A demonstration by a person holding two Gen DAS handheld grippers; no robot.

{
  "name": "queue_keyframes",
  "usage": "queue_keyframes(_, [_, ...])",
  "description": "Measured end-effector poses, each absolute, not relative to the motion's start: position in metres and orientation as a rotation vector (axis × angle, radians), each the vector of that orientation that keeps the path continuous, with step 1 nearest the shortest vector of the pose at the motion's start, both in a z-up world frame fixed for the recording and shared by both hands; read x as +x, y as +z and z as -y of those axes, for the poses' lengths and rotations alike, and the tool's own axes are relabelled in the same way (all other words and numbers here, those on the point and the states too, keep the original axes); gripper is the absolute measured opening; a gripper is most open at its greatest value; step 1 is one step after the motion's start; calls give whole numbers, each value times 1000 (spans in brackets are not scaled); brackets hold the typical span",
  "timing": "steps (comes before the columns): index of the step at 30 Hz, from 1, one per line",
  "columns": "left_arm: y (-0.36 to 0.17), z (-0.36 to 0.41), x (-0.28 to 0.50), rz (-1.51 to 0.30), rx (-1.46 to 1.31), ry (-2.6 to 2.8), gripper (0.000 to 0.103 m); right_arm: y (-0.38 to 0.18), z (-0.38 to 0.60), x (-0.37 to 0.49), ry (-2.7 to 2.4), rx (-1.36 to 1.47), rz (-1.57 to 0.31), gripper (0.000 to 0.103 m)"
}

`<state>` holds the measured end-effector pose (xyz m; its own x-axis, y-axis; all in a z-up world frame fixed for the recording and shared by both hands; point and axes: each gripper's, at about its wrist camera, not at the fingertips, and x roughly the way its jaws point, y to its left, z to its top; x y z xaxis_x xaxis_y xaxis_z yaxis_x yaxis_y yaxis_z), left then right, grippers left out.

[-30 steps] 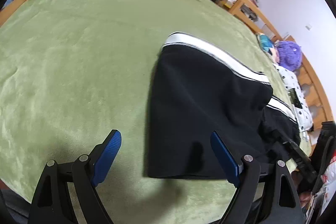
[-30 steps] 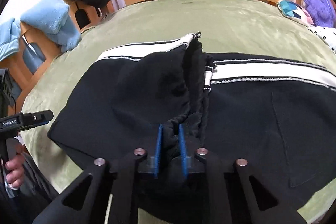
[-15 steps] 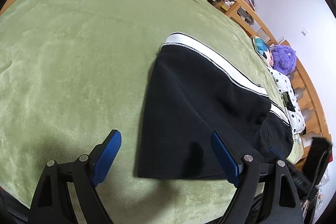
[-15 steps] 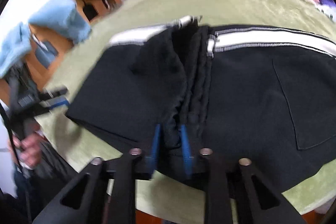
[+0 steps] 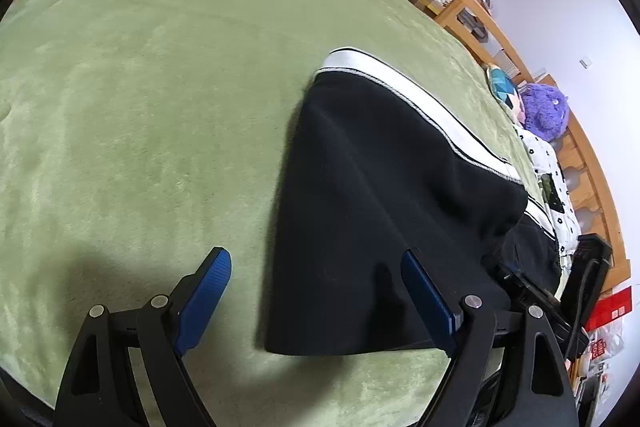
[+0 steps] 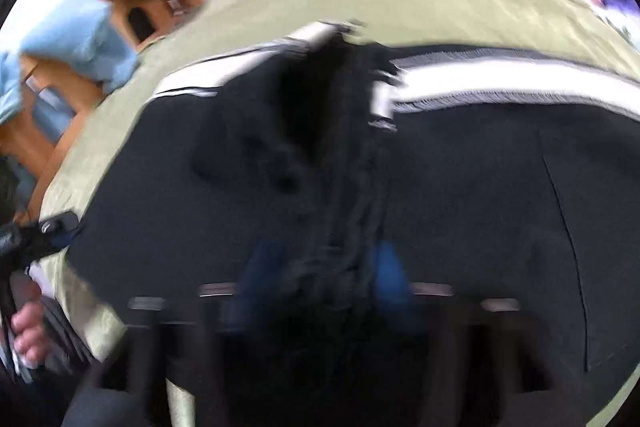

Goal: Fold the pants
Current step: 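Grasp the folded edge of the pants with the right tool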

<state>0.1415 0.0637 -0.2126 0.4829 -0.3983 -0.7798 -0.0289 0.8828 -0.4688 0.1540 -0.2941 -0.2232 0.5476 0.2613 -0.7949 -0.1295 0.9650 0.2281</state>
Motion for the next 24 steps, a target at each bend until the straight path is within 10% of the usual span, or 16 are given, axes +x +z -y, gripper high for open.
queue_keyframes(8, [-192,-51,136,-972,-467,-338,86,-184,353,128,217,292,-826,19])
queue_keyframes(12, [-203,-35,143,-1038,-412,-322,86,-229,348,140,203,294,-1047,35])
queue_keyframes(19, [-229,-25,149,-1134,-285,-240,86,-182,350,150,212,239,-873,61])
queue_keyframes(24, [-229,-23,151,-1146,-269,-254,87,-168,344,204,274,182,-862,61])
